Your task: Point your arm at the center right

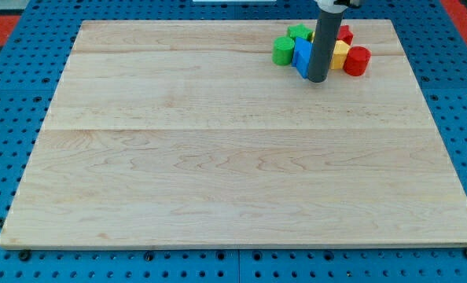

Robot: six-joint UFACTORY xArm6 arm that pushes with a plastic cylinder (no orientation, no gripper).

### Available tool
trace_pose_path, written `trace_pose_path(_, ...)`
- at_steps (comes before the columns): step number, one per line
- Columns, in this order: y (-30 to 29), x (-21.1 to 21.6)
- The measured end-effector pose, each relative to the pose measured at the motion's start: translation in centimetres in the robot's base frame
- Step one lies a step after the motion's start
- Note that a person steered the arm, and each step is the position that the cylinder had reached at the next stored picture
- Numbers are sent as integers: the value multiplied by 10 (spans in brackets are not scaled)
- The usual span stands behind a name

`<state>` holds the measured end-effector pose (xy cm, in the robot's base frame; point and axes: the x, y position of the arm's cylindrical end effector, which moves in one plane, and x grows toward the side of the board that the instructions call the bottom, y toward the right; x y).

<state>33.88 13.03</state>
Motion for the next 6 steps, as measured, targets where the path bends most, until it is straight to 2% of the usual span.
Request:
trace_pose_path(2, -5, 0)
trace_pose_path(4, -1, 27)
trace_pose_path(6, 20, 34)
